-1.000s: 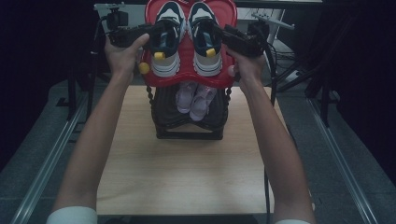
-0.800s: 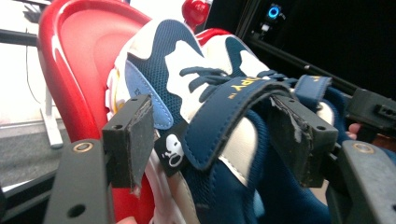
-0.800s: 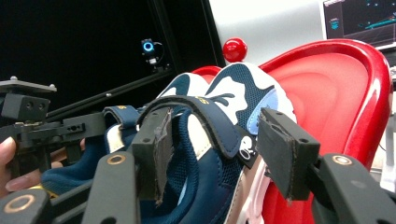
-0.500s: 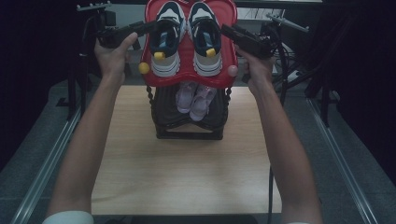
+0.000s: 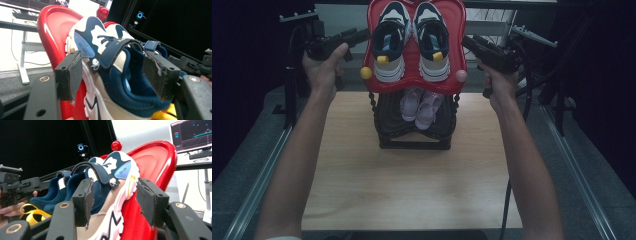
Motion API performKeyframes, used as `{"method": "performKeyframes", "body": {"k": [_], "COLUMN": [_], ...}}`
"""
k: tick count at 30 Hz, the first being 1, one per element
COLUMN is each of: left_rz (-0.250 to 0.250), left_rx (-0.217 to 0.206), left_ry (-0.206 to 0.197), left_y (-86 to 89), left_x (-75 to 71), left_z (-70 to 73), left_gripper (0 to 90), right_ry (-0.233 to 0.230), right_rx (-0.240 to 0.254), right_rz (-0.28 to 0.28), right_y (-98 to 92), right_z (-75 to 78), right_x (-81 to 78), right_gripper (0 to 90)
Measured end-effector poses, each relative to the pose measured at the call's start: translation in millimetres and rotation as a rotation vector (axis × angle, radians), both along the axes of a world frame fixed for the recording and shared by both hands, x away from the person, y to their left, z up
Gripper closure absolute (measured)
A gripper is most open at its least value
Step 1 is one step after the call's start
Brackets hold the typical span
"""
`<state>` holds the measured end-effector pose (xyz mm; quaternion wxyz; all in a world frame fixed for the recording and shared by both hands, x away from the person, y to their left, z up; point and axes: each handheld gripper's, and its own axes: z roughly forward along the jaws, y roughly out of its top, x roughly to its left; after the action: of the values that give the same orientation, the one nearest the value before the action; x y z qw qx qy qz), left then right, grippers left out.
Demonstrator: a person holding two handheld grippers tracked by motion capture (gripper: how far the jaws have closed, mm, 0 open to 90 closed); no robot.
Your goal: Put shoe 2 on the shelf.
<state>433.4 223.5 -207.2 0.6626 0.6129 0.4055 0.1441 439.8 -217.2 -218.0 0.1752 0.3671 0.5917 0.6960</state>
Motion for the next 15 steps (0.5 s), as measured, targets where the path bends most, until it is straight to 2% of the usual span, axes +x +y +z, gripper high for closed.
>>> {"method": "performKeyframes", "body": {"k": [7, 11, 15], "left_rz": [0.011, 0.037, 0.039], "left_rx": [0.011, 0.021, 0.02], "left_ry": [-0.006, 0.002, 0.008], "left_y": [12.7, 22.0, 27.6], "left_x": [-9.0, -14.3, -16.9], "left_z": [-9.1, -21.9, -30.5], "left_gripper": [33.2, 34.0, 34.2], "right_ry": [-0.012, -0.009, 0.0], "right_rx": [-0.007, -0.014, -0.033], "right_rz": [-0.023, -0.036, -0.045], "right_y": [-14.1, -29.9, -37.4], "right_z": [-8.6, -20.4, -30.6], "right_x": [-4.8, -8.4, -9.9], "right_gripper": [46.7, 46.8, 46.7]}}
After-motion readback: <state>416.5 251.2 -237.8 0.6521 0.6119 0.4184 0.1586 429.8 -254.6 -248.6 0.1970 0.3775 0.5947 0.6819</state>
